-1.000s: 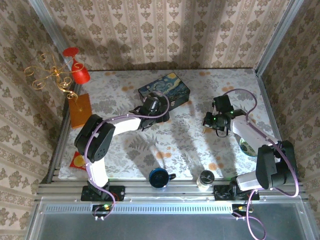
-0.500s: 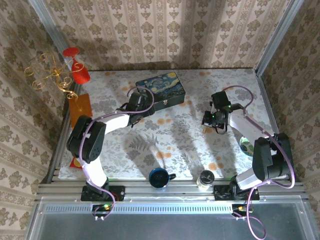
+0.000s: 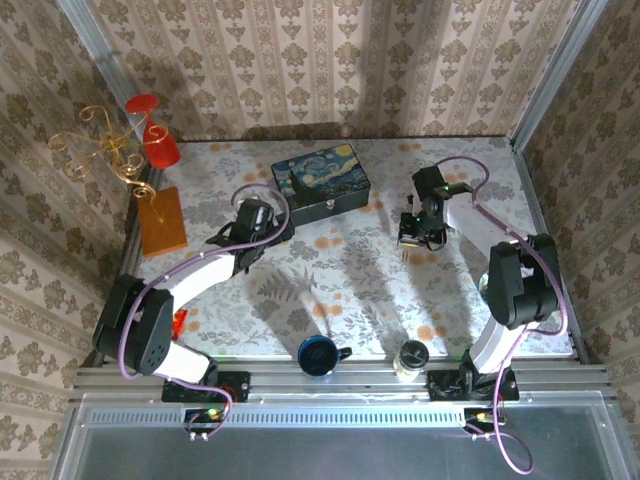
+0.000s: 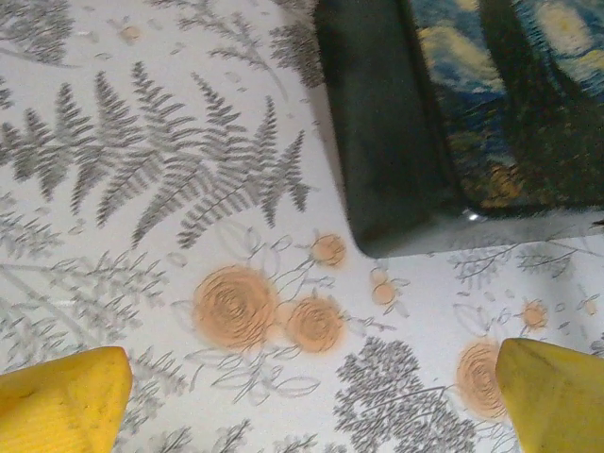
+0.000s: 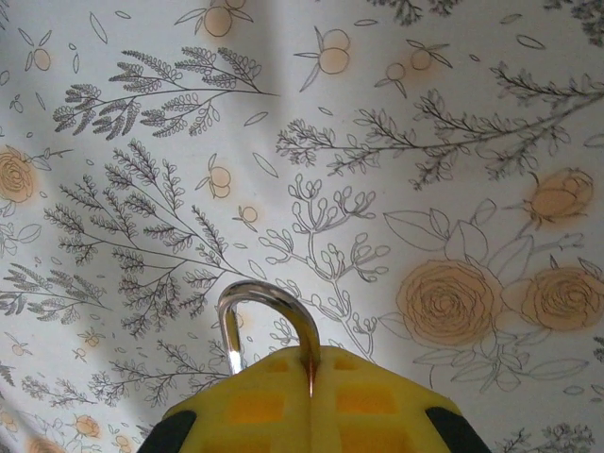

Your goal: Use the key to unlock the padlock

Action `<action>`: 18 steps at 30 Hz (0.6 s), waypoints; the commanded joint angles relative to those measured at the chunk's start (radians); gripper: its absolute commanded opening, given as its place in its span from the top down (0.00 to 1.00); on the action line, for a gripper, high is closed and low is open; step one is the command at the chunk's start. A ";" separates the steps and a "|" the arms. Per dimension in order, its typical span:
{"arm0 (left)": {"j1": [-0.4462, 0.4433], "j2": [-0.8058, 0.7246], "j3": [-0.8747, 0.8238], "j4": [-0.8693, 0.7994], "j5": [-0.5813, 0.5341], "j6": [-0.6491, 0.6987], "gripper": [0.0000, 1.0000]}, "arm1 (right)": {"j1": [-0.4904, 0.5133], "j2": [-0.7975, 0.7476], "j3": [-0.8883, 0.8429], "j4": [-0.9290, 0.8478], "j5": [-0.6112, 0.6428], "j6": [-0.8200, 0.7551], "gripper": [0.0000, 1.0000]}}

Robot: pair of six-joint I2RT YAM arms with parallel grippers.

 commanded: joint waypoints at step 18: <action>0.051 -0.185 -0.173 -0.077 -0.047 -0.059 0.00 | -0.035 0.220 0.192 -0.109 -0.095 -0.105 1.00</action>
